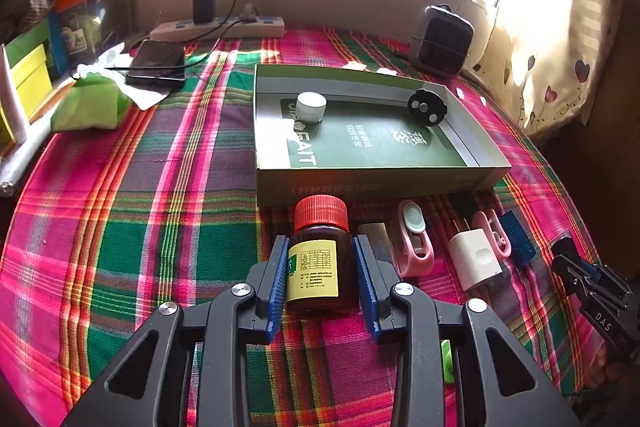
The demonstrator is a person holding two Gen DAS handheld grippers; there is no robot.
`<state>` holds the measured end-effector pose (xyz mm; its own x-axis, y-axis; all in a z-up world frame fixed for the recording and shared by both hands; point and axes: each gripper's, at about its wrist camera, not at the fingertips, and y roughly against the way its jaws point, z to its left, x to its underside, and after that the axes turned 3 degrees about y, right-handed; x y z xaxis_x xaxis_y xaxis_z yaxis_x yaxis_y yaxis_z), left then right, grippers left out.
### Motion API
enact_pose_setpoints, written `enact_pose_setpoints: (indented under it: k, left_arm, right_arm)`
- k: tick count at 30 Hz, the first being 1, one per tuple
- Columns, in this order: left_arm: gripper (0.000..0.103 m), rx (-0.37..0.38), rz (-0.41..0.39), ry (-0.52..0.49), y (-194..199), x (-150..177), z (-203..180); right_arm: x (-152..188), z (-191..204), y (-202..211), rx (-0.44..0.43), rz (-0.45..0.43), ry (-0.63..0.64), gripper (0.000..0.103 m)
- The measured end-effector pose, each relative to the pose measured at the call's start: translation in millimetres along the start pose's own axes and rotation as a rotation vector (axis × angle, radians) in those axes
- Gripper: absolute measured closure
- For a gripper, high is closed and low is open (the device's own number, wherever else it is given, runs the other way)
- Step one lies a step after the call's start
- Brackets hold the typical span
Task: Organize rigid objects
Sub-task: 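Grasp the brown bottle with red cap with the left tool, then carry the black device and brown bottle into the green box with both tools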
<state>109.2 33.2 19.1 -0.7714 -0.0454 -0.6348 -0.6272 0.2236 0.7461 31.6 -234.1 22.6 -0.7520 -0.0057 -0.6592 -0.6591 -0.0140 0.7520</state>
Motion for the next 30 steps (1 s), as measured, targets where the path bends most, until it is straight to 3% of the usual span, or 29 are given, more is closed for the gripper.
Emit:
enact_pose_setpoints:
  k: [17, 30]
  left_arm:
    - [0.072, 0.012, -0.036, -0.021, 9.5, -28.9, -9.2]
    - [0.072, 0.009, -0.041, -0.026, -10.7, -66.9, -12.6]
  right_arm:
    - [-47.0, -1.6, 10.3, -0.073, -0.060, 0.058, 0.078]
    - [-102.4, 19.5, -20.6, -0.179, -0.063, 0.142, 0.078]
